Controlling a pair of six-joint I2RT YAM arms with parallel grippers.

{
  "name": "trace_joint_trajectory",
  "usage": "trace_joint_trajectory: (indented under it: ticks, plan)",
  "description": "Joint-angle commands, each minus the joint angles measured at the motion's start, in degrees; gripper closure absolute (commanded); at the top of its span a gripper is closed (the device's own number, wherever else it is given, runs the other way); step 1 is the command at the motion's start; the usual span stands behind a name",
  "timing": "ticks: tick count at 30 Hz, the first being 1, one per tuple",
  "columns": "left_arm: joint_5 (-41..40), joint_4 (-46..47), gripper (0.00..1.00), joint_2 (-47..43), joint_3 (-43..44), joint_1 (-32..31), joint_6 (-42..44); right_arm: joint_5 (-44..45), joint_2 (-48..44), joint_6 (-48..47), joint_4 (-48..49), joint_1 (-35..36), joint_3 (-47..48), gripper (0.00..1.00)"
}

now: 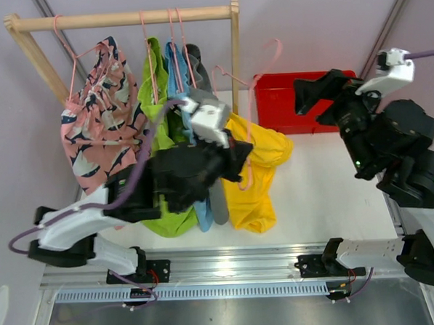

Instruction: Remove the shorts from the hanger

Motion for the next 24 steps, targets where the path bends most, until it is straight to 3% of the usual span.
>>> trace_joint_trajectory:
  ticks: [1, 10, 16, 24]
  plan:
    - [1.4, 10.5, 1.00, -12.1, -8.1, 0.4, 4.4, 5.2, -4.0, -2.8, 3.1, 0.2, -0.7, 0.01]
    - [5.6, 21.8, 1.00, -23.4, -18.7, 6.5, 6.5, 8.4, -9.1, -3.3, 2.0, 0.3, -6.7, 0.00]
    - [19.2, 24.5, 1.00, -20.0, -18.3, 17.7, -0.1, 7.4, -11.3, 0.7, -0.8, 0.2, -13.4, 0.01]
    - [26.5, 26.9, 1.00, -12.9, -15.6, 20.9, -5.6, 7.0, -13.5, 4.0, -4.1, 0.2, -16.6, 0.01]
